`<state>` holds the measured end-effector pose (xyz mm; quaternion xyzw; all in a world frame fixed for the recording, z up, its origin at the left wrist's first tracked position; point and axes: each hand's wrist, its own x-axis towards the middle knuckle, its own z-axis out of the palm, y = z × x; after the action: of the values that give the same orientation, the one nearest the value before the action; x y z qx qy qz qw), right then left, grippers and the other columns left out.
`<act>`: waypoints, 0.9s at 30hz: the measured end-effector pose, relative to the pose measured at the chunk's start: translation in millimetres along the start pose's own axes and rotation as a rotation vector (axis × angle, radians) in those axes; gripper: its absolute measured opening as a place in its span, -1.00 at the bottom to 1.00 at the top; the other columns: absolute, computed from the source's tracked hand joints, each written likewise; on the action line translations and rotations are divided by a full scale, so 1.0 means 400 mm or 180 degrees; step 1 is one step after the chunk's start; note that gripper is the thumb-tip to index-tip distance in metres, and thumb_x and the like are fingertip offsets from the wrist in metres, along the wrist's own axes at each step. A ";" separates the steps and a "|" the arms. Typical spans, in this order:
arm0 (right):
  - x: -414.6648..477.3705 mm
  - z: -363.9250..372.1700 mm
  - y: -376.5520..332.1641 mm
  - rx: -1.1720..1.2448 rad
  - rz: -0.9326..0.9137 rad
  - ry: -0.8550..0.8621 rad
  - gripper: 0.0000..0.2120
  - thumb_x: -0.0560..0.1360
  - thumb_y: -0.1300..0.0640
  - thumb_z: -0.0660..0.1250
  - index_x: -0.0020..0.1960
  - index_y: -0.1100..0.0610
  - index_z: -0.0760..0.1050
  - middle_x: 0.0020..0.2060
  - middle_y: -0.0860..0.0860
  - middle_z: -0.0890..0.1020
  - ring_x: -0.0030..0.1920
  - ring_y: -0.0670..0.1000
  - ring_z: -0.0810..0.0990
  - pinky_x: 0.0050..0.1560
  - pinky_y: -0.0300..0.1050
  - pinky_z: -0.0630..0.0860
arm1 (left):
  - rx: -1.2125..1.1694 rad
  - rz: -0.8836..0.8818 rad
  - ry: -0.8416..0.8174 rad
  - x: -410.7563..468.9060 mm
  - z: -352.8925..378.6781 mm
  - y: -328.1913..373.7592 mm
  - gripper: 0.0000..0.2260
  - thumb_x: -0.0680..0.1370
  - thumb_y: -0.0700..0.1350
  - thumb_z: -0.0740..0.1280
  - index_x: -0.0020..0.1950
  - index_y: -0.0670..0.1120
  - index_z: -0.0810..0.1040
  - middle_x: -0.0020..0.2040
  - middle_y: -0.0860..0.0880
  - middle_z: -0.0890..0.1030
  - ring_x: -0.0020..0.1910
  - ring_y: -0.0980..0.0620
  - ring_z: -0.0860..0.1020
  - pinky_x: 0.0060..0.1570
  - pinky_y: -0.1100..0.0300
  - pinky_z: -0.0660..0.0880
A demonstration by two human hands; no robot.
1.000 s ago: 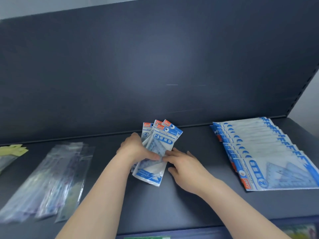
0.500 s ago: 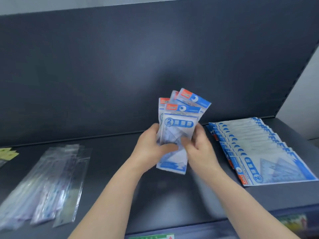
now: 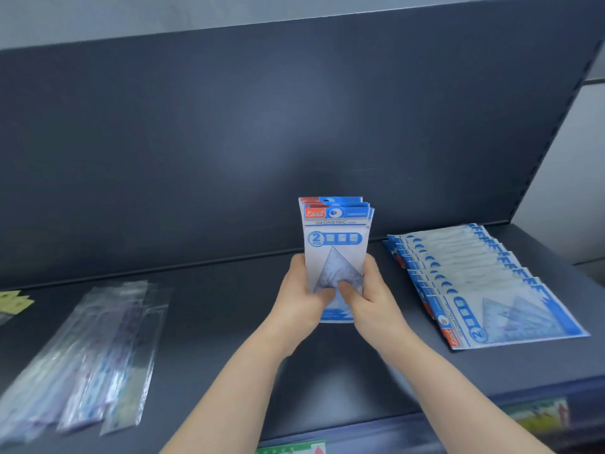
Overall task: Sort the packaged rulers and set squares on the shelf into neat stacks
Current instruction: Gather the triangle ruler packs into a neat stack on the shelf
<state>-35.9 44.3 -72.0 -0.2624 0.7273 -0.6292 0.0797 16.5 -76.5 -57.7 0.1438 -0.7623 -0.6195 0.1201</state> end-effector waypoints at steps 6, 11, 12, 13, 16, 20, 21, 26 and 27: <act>-0.008 -0.113 -0.109 -0.1757 -0.0194 -0.0080 -0.65 0.52 0.24 0.18 0.21 -0.11 0.26 -0.11 -0.11 0.53 -0.11 0.09 0.50 -0.13 -0.02 0.41 | 0.0134 0.0780 0.0684 0.009 0.006 0.094 -0.19 0.32 -0.23 0.57 0.43 0.00 0.20 0.36 0.06 0.38 0.30 0.17 0.44 0.20 0.29 0.46; -0.064 -0.260 -0.165 -0.3884 -0.0076 -0.0578 -0.61 0.50 0.26 0.17 0.22 -0.10 0.21 0.05 -0.10 0.51 0.05 0.07 0.52 -0.17 -0.08 0.24 | 0.3317 0.1641 0.0201 -0.011 0.079 0.184 -0.05 0.27 0.13 0.57 0.54 0.08 0.14 0.48 0.10 0.25 0.49 0.09 0.17 0.50 -0.19 -0.02; -0.073 -0.289 -0.159 -0.4045 -0.0015 -0.0733 -0.61 0.48 0.27 0.20 0.18 -0.09 0.21 0.08 -0.10 0.51 0.09 0.06 0.52 -0.16 -0.08 0.23 | 0.3839 0.1530 -0.0295 -0.008 0.114 0.193 -0.24 0.30 0.16 0.53 0.44 0.13 0.30 0.36 0.13 0.41 0.40 0.09 0.30 0.49 -0.20 -0.02; -0.081 -0.317 -0.149 -0.4142 0.0060 -0.0864 -0.61 0.46 0.28 0.22 0.15 -0.08 0.21 0.09 -0.10 0.52 0.11 0.05 0.53 -0.16 -0.08 0.22 | 0.4097 0.1335 -0.0713 -0.008 0.154 0.198 -0.45 0.34 0.15 0.49 0.28 0.13 0.43 0.19 0.14 0.53 0.26 0.07 0.43 0.44 -0.14 0.12; -0.106 -0.404 -0.120 -0.4210 0.0185 -0.0947 -0.56 0.46 0.27 0.23 0.25 -0.09 0.26 0.11 -0.12 0.54 0.13 0.03 0.53 -0.14 -0.09 0.20 | 0.3957 0.1066 -0.1103 -0.002 0.268 0.190 -0.80 0.41 0.00 0.42 -0.11 -0.01 0.44 -0.18 0.05 0.52 -0.11 -0.05 0.50 -0.22 0.14 0.34; -0.110 -0.541 -0.060 -0.3935 -0.0067 -0.0389 -0.63 0.51 0.13 0.26 0.25 -0.18 0.32 0.06 -0.19 0.59 0.09 -0.06 0.52 -0.11 -0.15 0.20 | 0.3720 0.0992 -0.1018 0.010 0.381 0.180 -0.84 0.47 -0.06 0.36 -0.15 -0.01 0.37 -0.27 0.04 0.41 -0.16 -0.07 0.43 -0.32 0.11 0.24; -0.108 -0.574 -0.042 -0.3835 -0.0042 -0.0351 -0.63 0.50 0.07 0.29 0.25 -0.19 0.34 0.08 -0.19 0.58 0.12 -0.06 0.49 -0.07 -0.15 0.23 | 0.3728 0.0930 -0.1083 0.010 0.403 0.177 -0.85 0.47 -0.06 0.35 -0.14 -0.02 0.38 -0.27 0.05 0.41 -0.16 -0.07 0.45 -0.32 0.11 0.26; -0.124 -0.675 0.040 -0.3423 0.0262 -0.0482 -0.41 0.40 -0.02 0.43 0.36 -0.18 0.28 0.24 -0.17 0.39 0.23 -0.05 0.35 0.09 -0.13 0.35 | 0.4221 0.0844 -0.0993 -0.001 0.489 0.172 -0.71 0.38 0.00 0.41 -0.14 -0.04 0.31 -0.30 0.03 0.37 -0.22 -0.11 0.43 -0.37 0.15 0.23; -0.125 -0.685 0.052 -0.3206 0.0294 -0.0463 -0.40 0.40 0.01 0.44 0.36 -0.17 0.28 0.23 -0.16 0.36 0.19 -0.07 0.35 0.05 -0.18 0.36 | 0.4283 0.0798 -0.0969 0.001 0.500 0.173 -0.70 0.38 -0.01 0.42 -0.15 -0.03 0.30 -0.29 0.03 0.38 -0.22 -0.11 0.45 -0.38 0.15 0.22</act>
<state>-121.7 309.2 -49.0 -0.2788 0.9437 -0.1766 0.0215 -60.8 118.5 -30.7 0.0095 -0.9994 -0.0078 -0.0325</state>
